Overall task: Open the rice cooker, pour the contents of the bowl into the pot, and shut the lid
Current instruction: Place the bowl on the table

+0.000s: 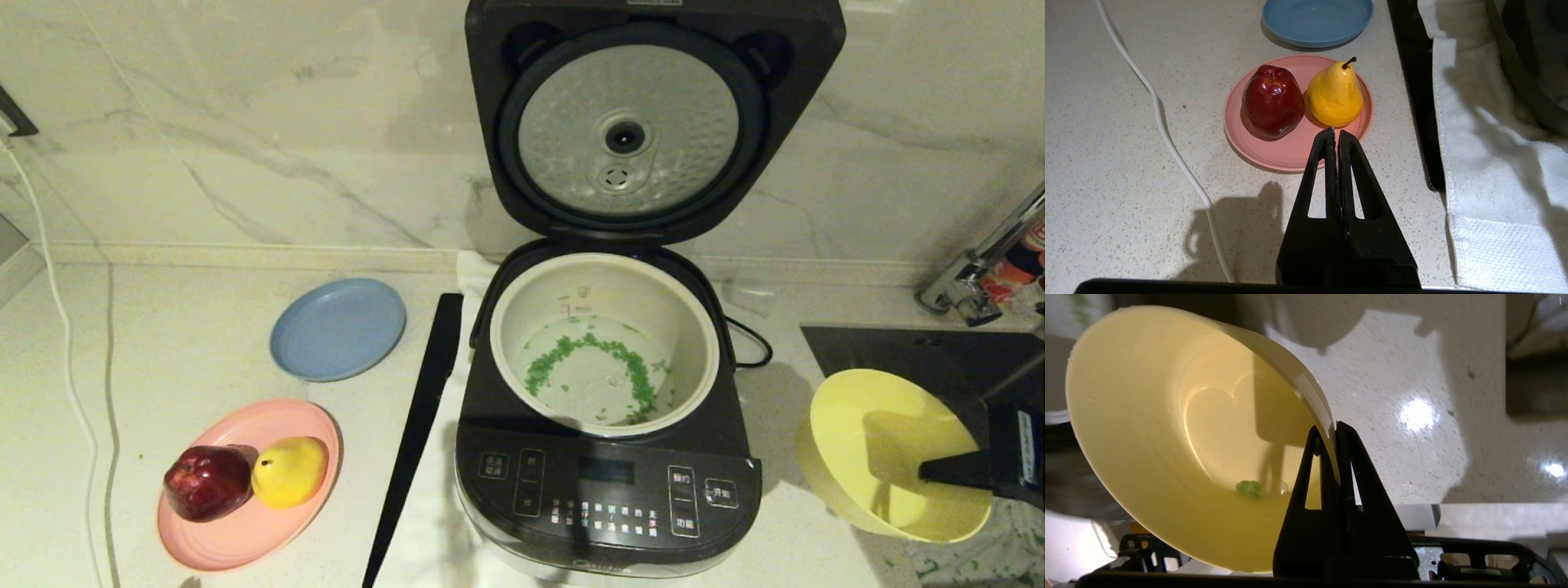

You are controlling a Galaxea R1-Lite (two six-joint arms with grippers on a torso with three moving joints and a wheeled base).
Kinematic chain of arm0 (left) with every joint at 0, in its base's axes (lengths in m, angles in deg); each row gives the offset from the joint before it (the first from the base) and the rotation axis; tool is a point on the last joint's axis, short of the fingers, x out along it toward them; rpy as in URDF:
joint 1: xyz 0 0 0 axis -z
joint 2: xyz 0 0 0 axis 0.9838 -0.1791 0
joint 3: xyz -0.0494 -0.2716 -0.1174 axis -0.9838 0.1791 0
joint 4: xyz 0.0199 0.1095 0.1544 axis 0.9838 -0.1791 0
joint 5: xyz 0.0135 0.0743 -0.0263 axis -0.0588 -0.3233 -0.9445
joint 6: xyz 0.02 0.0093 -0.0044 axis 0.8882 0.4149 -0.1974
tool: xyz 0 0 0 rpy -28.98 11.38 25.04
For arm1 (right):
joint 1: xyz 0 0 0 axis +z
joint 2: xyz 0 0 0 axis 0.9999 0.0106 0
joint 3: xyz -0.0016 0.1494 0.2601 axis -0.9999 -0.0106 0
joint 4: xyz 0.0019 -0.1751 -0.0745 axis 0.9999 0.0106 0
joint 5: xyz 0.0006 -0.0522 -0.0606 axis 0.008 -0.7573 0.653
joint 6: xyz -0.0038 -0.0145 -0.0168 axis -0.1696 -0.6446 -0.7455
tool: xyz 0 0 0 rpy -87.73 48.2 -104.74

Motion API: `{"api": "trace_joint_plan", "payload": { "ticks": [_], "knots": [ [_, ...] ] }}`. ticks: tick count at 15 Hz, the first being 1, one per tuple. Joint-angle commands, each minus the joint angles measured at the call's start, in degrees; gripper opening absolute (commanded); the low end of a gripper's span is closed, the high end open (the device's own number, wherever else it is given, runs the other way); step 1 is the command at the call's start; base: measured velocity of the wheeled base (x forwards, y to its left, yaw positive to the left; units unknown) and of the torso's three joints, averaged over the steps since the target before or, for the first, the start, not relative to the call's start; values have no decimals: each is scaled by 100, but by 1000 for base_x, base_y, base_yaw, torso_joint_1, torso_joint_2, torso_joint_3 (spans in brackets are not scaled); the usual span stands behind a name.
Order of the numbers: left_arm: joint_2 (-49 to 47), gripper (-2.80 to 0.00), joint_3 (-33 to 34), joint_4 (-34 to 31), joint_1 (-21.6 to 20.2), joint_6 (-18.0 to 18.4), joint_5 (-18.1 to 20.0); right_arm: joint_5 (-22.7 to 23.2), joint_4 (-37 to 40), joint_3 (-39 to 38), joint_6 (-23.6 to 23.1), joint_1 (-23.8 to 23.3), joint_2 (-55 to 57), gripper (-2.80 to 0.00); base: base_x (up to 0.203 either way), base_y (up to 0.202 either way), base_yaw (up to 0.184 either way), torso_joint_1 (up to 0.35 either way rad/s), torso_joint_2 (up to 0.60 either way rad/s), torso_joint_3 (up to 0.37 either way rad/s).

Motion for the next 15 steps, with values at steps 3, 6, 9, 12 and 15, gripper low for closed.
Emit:
{"api": "trace_joint_plan", "payload": {
  "ticks": [3,6,9,12,15],
  "knots": [
    [4,-280,53,0,-1,4,0,156,-463,-846,19,-450,441,-280,0,0,0,0,0,0],
    [4,-280,44,0,-1,4,0,396,-1138,-1357,9,-620,869,-280,0,0,0,0,0,0],
    [4,-280,49,0,-1,4,0,419,-1975,-1875,-155,-973,1328,-280,0,0,0,0,0,0],
    [4,-280,51,0,-1,4,0,423,-2522,-2253,-352,-1211,1622,-280,0,0,0,0,0,0],
    [4,-280,53,0,-1,4,0,393,-3242,-2532,-357,-1219,2048,-280,0,0,0,0,0,0]
  ]
}}
